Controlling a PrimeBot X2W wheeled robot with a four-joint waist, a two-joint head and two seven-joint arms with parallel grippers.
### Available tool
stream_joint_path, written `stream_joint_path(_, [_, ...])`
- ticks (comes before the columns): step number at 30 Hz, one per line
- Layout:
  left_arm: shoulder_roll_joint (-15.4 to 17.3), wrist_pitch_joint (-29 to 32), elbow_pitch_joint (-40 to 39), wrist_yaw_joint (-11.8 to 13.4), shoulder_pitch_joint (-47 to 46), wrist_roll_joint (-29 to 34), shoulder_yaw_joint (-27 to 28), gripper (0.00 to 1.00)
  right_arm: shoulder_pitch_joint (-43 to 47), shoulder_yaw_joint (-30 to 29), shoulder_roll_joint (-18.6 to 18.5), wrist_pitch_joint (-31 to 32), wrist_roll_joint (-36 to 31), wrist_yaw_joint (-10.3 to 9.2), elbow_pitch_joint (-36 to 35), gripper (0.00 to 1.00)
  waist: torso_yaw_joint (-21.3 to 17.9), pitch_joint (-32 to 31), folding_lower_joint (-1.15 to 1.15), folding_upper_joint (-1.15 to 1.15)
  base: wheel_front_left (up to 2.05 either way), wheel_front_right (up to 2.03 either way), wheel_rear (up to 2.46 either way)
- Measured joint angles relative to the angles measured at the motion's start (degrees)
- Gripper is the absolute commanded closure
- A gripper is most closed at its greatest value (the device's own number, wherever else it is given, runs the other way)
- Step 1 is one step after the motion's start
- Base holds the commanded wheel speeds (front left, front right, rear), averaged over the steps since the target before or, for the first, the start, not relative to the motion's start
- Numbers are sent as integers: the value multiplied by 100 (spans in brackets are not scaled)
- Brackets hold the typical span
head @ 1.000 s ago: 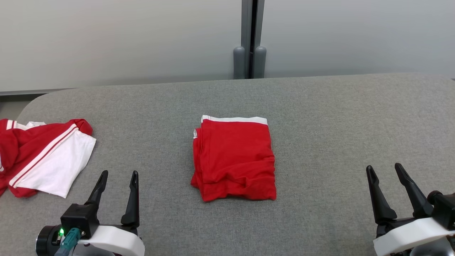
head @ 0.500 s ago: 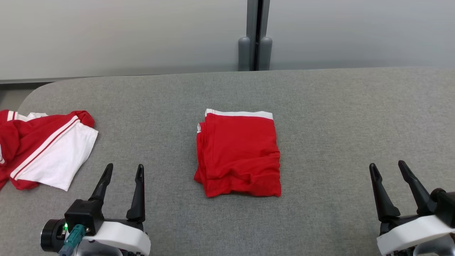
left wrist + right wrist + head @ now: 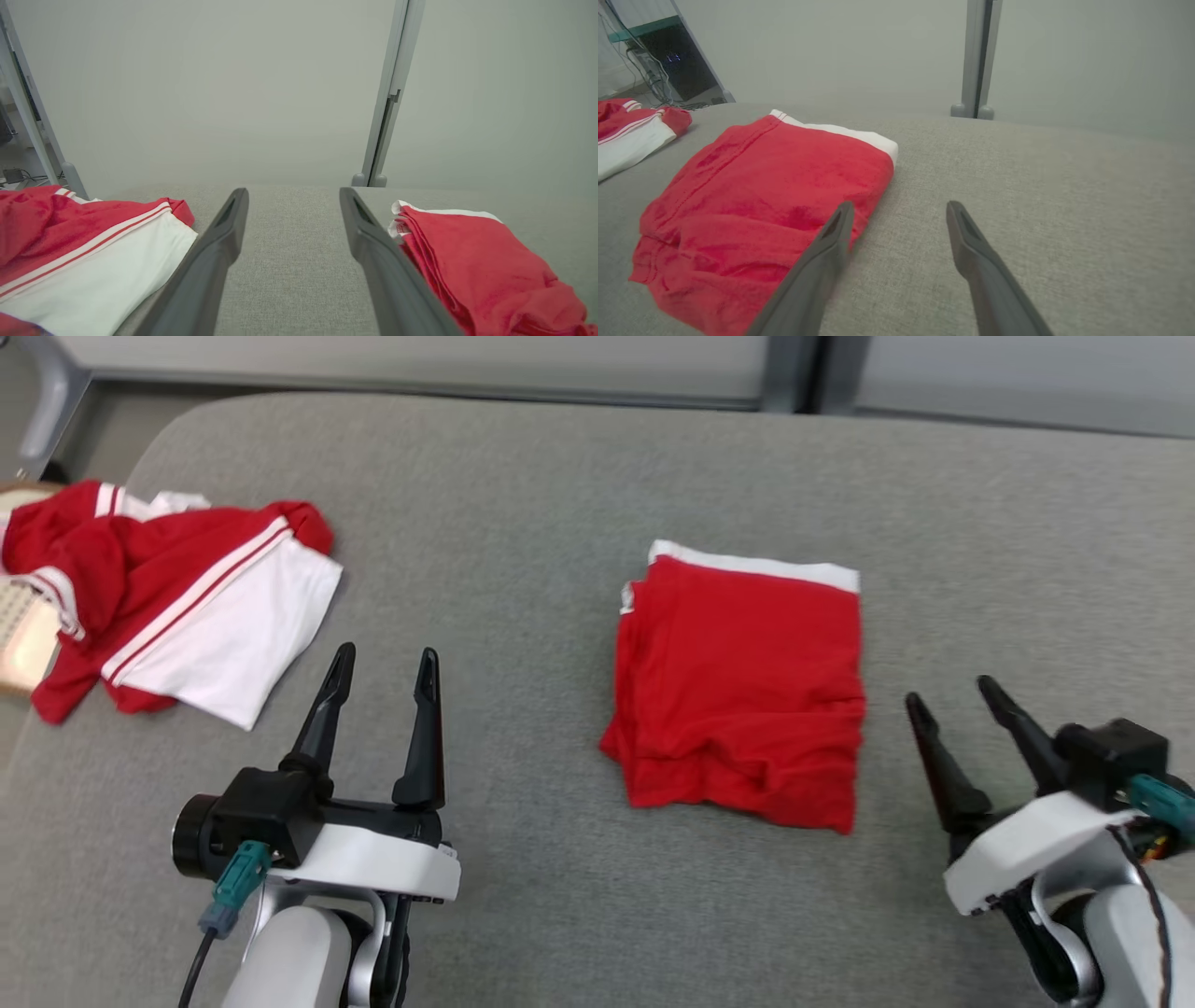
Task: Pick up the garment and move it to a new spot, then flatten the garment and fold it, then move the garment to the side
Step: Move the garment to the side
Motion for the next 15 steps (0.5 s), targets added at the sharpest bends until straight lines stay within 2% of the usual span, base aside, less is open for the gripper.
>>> stream_joint_path(6, [-67,-147,225,-38,-215,-66,7,0,-407,372,79,19,280,1,892,0,402,389,0,0,0,0,0])
stream_joint_path(12, [-111,-167,303,-48,-344,-47,52,0,-648,635,57,107,624,-9,1182,0,534,571,0,0,0,0,0])
stream_joint_path(13, [-111,-167,303,-48,-344,-47,52,0,-648,635,57,107,624,-9,1182,50,534,571,0,0,0,0,0])
stream_joint_path(14, [-122,-174,282,-75,-382,-5,71,0,-703,721,33,156,748,-9,1203,64,499,581,0,0,0,0,0])
stream_joint_path(15, [-130,-174,265,-92,-408,22,86,0,-731,783,14,163,767,-9,1207,64,474,583,0,0,0,0,0])
